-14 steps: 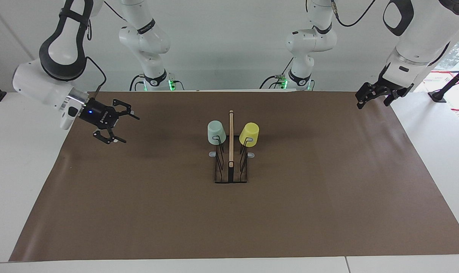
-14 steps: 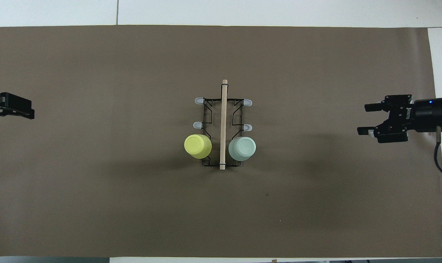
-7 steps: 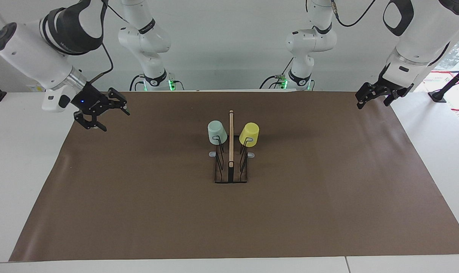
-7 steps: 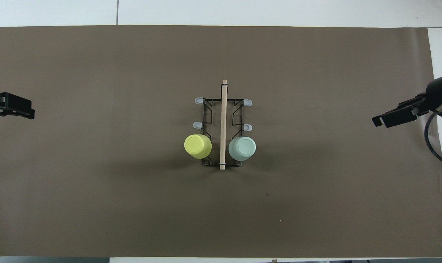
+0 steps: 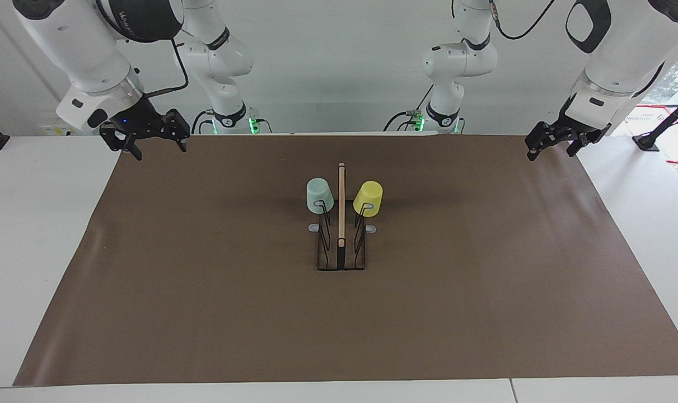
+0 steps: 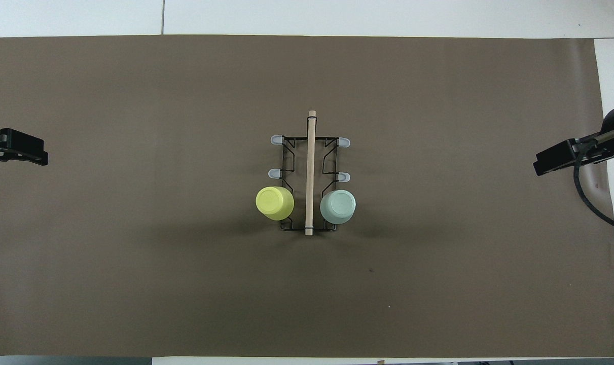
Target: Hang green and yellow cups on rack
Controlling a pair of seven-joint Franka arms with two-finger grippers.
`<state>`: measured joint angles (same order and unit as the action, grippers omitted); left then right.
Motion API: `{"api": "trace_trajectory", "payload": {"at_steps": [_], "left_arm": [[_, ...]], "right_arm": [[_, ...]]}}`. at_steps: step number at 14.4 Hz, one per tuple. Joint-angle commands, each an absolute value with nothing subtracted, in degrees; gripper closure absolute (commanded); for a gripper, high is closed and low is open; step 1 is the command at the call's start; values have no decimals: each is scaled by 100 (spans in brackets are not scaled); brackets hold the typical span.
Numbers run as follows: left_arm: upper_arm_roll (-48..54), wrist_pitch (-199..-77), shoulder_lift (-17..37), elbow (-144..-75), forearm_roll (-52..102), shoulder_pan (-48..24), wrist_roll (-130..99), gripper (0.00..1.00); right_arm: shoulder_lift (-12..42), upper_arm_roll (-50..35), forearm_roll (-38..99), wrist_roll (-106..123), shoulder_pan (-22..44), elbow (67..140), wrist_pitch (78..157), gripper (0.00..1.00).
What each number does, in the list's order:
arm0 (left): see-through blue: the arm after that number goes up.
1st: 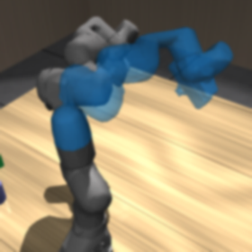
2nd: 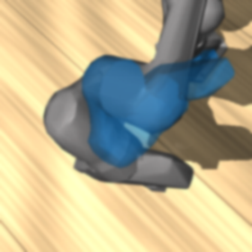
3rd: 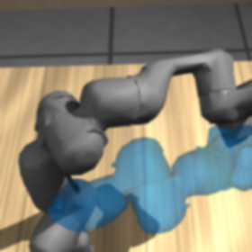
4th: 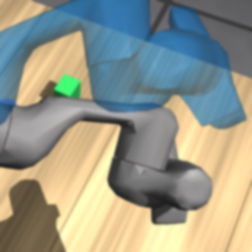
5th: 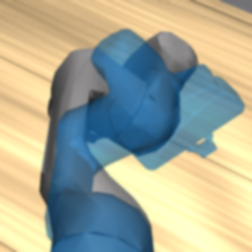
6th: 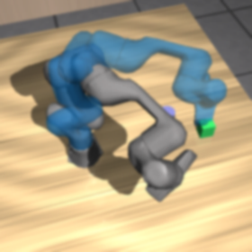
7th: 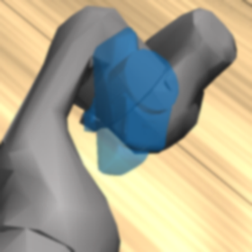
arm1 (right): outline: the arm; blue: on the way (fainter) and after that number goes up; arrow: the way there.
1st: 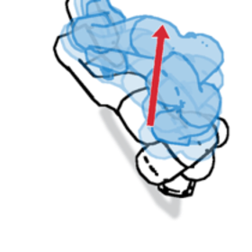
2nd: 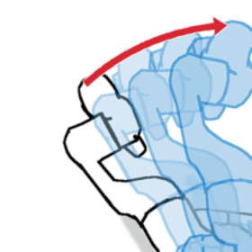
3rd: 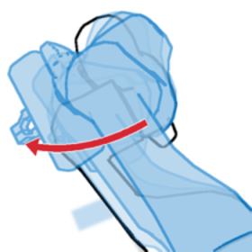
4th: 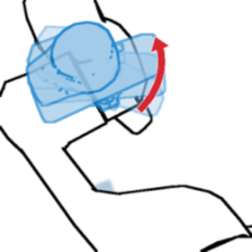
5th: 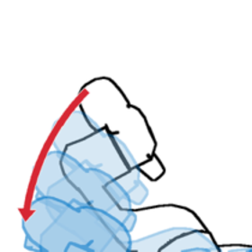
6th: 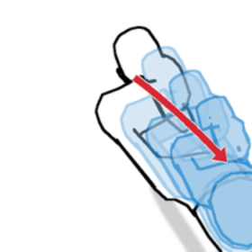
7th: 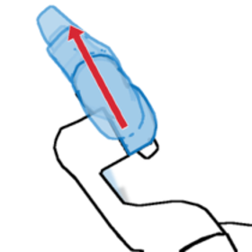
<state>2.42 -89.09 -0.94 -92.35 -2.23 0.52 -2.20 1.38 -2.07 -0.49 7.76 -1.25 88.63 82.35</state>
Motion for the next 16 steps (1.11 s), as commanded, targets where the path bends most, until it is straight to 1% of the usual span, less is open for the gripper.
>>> {"api": "trace_trajectory", "payload": {"at_steps": [1,6,11,14,16], "left_arm": [[255,-8965,-255,-9413,-237,88,-272,0],[255,-8956,-246,-9413,-237,88,-272,0],[255,-8956,-255,-9413,-237,88,-272,0],[255,-8956,-255,-9413,-237,88,-272,0],[255,-8956,-246,-9413,-237,88,-272,0]], "right_arm": [[9,-114,-167,563,-193,9061,8349,0],[123,-9,-141,325,-193,8982,8376,0],[-61,-9,-105,255,-185,9114,8323,0],[-18,-9,-70,211,-246,9062,8596,0],[-26,0,-88,211,-316,9070,8403,0]]}}
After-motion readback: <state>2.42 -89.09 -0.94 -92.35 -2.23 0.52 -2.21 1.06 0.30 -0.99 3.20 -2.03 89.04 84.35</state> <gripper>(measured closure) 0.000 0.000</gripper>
